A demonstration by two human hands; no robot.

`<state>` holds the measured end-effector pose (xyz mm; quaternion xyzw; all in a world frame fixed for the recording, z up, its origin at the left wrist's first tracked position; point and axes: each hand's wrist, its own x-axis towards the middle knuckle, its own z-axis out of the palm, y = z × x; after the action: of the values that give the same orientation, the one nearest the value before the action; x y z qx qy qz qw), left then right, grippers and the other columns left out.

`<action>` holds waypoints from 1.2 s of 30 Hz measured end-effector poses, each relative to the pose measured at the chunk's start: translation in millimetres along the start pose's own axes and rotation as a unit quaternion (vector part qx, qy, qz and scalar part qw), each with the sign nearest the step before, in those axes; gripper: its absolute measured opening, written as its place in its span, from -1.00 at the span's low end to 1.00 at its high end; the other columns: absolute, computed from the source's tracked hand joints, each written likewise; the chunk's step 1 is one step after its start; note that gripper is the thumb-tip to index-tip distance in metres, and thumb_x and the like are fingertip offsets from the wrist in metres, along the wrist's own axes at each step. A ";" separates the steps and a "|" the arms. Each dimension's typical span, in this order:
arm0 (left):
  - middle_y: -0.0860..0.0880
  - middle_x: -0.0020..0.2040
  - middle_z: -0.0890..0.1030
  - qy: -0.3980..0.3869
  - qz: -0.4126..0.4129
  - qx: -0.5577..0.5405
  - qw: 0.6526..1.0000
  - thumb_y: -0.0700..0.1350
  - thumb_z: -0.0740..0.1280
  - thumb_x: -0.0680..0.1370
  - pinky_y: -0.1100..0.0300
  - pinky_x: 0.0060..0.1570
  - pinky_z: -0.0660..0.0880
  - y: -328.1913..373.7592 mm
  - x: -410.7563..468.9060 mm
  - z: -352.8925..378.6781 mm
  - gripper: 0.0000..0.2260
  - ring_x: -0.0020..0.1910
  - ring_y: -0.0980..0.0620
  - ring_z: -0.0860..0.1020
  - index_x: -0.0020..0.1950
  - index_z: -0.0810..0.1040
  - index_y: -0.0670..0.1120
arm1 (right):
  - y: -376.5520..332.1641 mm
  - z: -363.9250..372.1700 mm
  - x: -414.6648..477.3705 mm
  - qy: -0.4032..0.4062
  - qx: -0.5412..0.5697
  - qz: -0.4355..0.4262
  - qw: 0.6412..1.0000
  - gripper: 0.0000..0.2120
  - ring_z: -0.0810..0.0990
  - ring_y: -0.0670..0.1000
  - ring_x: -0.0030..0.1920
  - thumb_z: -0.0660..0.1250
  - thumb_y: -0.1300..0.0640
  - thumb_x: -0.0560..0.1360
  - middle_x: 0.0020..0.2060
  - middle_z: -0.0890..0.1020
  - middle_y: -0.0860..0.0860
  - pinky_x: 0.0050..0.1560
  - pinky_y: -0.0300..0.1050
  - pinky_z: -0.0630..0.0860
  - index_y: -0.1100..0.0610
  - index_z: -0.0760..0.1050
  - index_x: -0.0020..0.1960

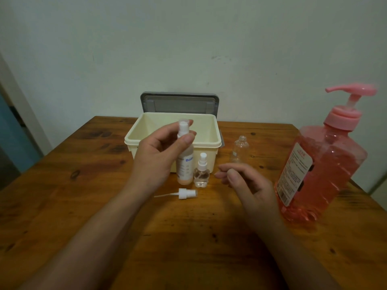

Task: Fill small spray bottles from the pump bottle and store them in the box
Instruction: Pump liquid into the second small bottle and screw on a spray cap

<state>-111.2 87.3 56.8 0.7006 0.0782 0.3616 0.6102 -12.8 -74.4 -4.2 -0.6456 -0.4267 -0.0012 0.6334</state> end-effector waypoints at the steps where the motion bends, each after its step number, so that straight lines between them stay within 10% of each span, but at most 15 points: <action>1: 0.13 0.14 0.64 0.004 -0.001 0.009 1.000 0.04 0.34 0.41 0.45 -0.09 0.51 -2.2 2.4 -1.8 -0.73 0.13 0.23 0.57 0.10 0.59 0.15 | 0.1 0.0 -0.1 0.003 0.001 0.000 1.000 -0.76 0.65 -0.09 -0.03 0.21 -0.08 0.52 -0.09 0.70 -0.18 -0.04 -0.17 0.58 -0.05 0.58 0.07; 36: 0.10 0.10 0.66 0.016 -0.032 0.057 0.998 -0.17 0.36 0.54 0.31 0.05 0.56 -49.4 7.8 -19.6 -0.73 0.15 0.16 0.57 0.20 0.56 0.07 | 4.0 1.6 1.1 0.006 -0.011 -0.016 1.000 -0.75 0.66 -0.09 -0.07 0.21 -0.06 0.53 -0.13 0.70 -0.15 -0.06 -0.11 0.60 0.00 0.60 0.04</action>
<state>-100.9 119.3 14.9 0.7255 0.1307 0.3481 0.5792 -10.7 -71.8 -7.2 -0.6453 -0.4333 -0.0192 0.6288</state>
